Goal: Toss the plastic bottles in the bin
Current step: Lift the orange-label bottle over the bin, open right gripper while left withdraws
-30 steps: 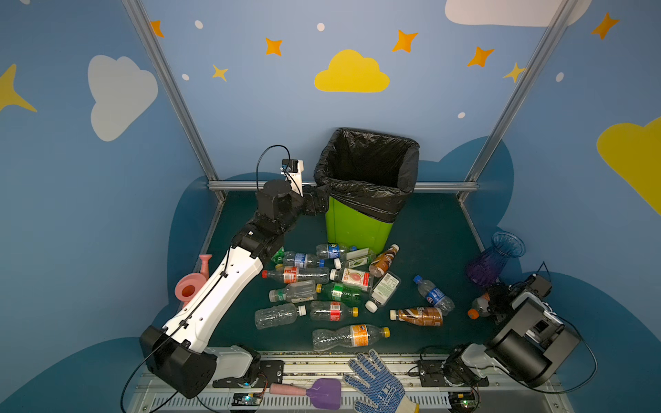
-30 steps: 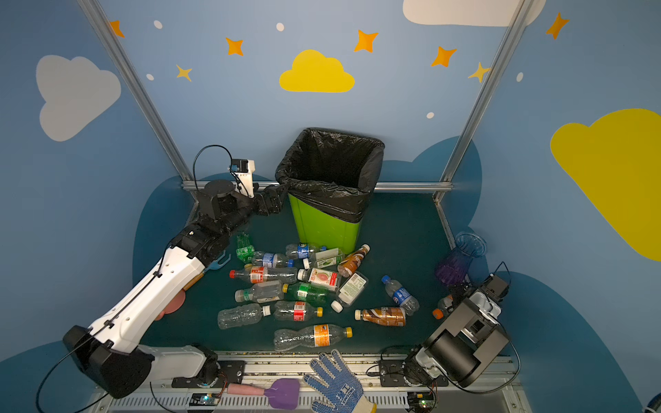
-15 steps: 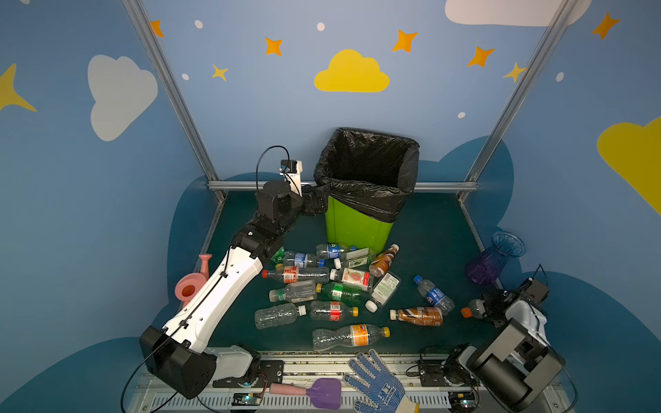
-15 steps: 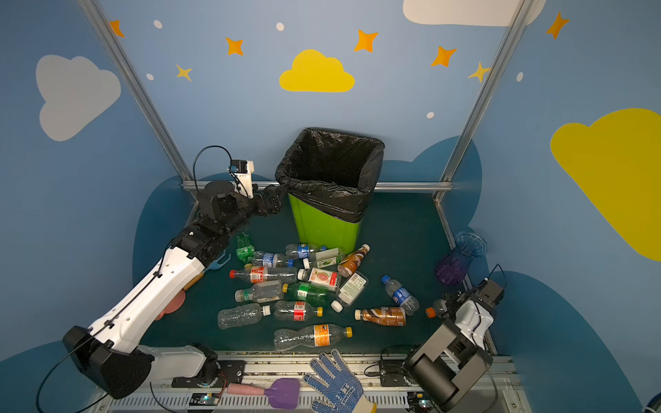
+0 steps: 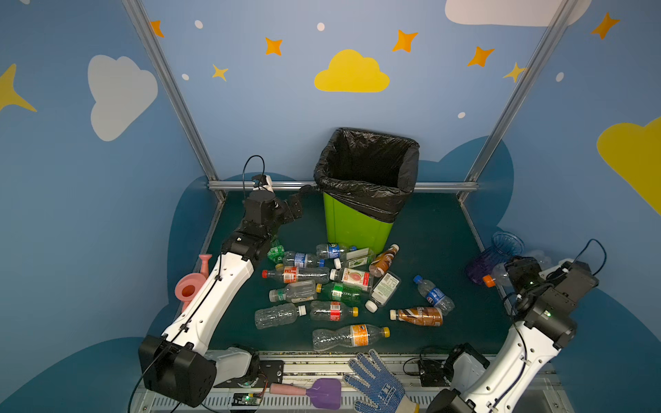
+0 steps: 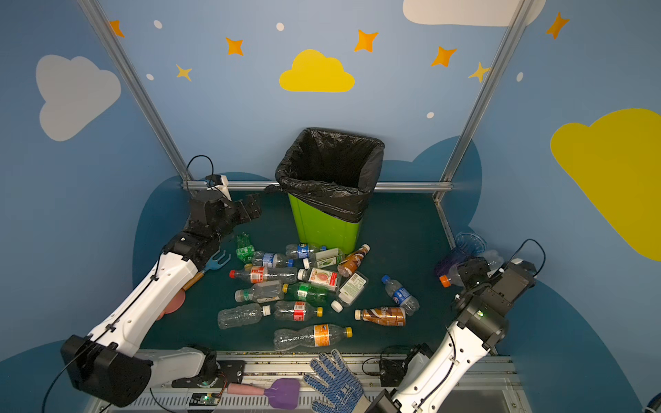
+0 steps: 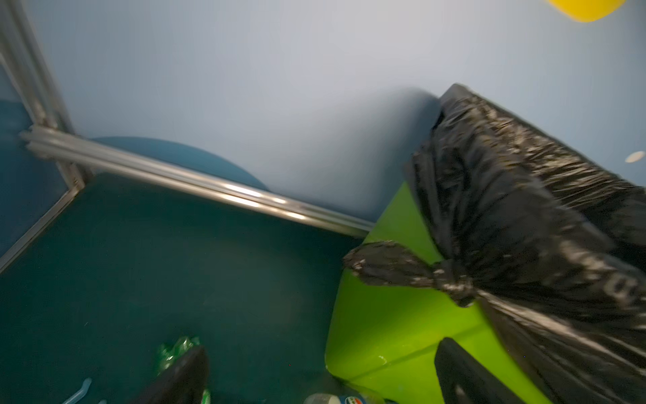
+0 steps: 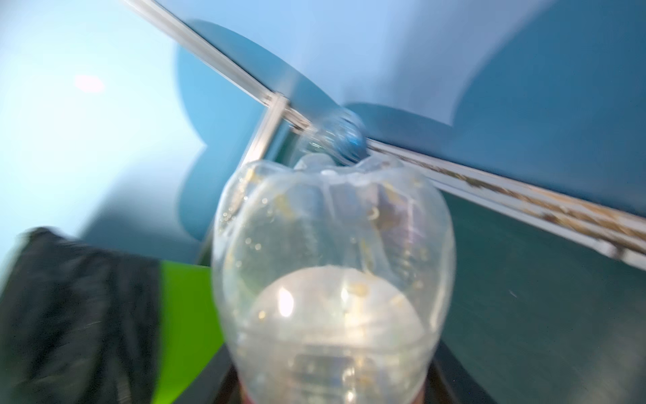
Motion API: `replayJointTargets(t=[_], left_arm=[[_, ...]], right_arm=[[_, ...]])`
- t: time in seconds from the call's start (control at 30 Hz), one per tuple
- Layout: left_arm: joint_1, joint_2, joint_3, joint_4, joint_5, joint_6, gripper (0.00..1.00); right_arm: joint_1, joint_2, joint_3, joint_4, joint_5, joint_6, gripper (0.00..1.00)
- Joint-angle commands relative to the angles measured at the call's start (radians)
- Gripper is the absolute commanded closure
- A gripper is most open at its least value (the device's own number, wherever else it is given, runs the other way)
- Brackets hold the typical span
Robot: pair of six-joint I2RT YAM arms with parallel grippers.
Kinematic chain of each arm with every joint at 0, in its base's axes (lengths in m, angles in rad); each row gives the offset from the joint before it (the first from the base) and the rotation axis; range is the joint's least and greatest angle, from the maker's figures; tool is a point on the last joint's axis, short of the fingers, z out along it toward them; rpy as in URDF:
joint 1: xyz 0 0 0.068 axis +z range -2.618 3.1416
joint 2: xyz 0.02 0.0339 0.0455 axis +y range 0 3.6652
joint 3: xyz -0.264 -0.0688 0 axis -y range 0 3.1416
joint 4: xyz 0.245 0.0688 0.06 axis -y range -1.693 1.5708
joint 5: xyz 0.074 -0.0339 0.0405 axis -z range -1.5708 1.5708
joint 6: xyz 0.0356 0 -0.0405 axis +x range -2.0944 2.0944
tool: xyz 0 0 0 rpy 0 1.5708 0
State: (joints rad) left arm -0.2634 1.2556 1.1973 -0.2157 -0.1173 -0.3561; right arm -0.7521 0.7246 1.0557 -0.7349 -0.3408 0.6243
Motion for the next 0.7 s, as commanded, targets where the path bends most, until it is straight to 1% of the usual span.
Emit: replayJointTargets(t=[0.0, 0.1, 0.17, 0.3, 0.37, 0.4, 0.5, 0.53, 0.57, 0.6, 0.67], left_arm=[[0.032, -0.026, -0.039, -0.039, -0.022, -0.067, 0.0], [0.056, -0.026, -0.069, -0.063, -0.035, -0.101, 0.0], [0.067, -0.026, -0.086, -0.084, -0.056, -0.119, 0.0], [0.076, -0.03, -0.124, -0.116, -0.111, -0.136, 0.0], [0.086, -0.031, -0.144, -0.128, -0.125, -0.147, 0.0], [0.091, -0.032, -0.152, -0.129, -0.126, -0.153, 0.0], [0.098, -0.029, -0.175, -0.128, -0.125, -0.175, 0.0], [0.099, -0.027, -0.179, -0.128, -0.124, -0.183, 0.0], [0.099, -0.025, -0.183, -0.132, -0.123, -0.194, 0.0], [0.101, -0.023, -0.185, -0.136, -0.122, -0.203, 0.0], [0.102, -0.019, -0.19, -0.142, -0.124, -0.21, 0.0]], right_arm=[[0.022, 0.017, 0.164, 0.001, -0.076, 0.038, 0.42], [0.048, 0.052, 0.331, 0.055, -0.094, 0.051, 0.42], [0.06, 0.077, 0.397, 0.152, -0.128, 0.107, 0.42], [0.096, 0.125, 0.429, 0.399, -0.171, 0.252, 0.42], [0.157, 0.171, 0.463, 0.476, -0.152, 0.272, 0.42], [0.195, 0.197, 0.488, 0.494, -0.138, 0.261, 0.43], [0.432, 0.322, 0.586, 0.515, -0.045, 0.15, 0.43], [0.55, 0.381, 0.633, 0.497, 0.0, 0.087, 0.43], [0.662, 0.448, 0.685, 0.475, 0.049, 0.012, 0.42], [0.75, 0.51, 0.73, 0.462, 0.089, -0.037, 0.42], [0.918, 0.68, 0.84, 0.457, 0.132, -0.135, 0.38]])
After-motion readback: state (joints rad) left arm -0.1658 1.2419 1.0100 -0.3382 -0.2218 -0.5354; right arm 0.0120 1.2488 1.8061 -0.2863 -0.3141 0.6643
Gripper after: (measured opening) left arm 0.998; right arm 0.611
